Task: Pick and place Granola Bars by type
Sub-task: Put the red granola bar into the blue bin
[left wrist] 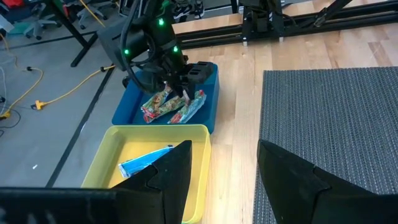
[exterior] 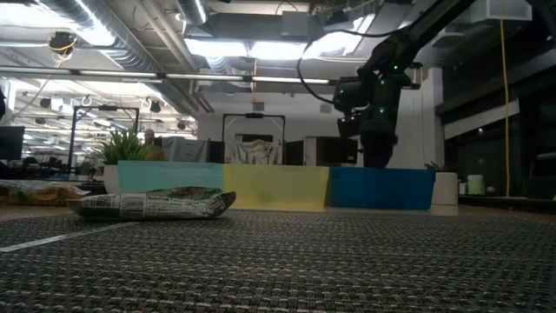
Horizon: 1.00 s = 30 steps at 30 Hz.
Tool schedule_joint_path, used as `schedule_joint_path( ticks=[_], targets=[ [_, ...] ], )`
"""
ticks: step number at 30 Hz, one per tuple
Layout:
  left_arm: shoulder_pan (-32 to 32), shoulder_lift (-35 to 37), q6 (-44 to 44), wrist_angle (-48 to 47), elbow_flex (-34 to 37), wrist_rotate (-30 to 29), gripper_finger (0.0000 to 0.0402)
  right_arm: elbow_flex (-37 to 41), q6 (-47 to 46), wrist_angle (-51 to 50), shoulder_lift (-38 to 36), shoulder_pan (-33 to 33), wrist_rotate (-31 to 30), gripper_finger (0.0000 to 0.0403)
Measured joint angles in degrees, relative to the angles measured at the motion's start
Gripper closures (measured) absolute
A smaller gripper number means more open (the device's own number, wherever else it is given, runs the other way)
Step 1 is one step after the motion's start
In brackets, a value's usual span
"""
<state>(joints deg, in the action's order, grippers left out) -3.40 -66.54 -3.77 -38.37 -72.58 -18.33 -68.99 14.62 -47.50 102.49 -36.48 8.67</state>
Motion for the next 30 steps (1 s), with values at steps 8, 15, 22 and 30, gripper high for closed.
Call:
schedule_joint_path(
  ticks=[8, 15, 22, 30],
  targets=[
    [0.02, 0.01, 0.0, 0.01, 0.0, 0.0, 0.0226, -0.24, 1.19, 0.68, -6.7, 3.28, -0.19, 0.0226],
    [0.0, 0.0, 0.06, 0.02, 0.0, 0.0, 0.0226, -0.31, 7.99, 3.61, -12.42, 11.89, 0.45, 0.0226],
    [0.0, 0.0, 4.26, 0.06, 0.0, 0.33, 0.0226, -0.31, 5.59, 4.63, -16.2, 18.21, -0.38, 0.0226],
    [0.02, 0.01, 4.48, 0.55, 0.0, 0.37, 0.0226, 3.48, 0.59, 11.25, -25.52, 20.39, -5.15, 0.0226]
  ],
)
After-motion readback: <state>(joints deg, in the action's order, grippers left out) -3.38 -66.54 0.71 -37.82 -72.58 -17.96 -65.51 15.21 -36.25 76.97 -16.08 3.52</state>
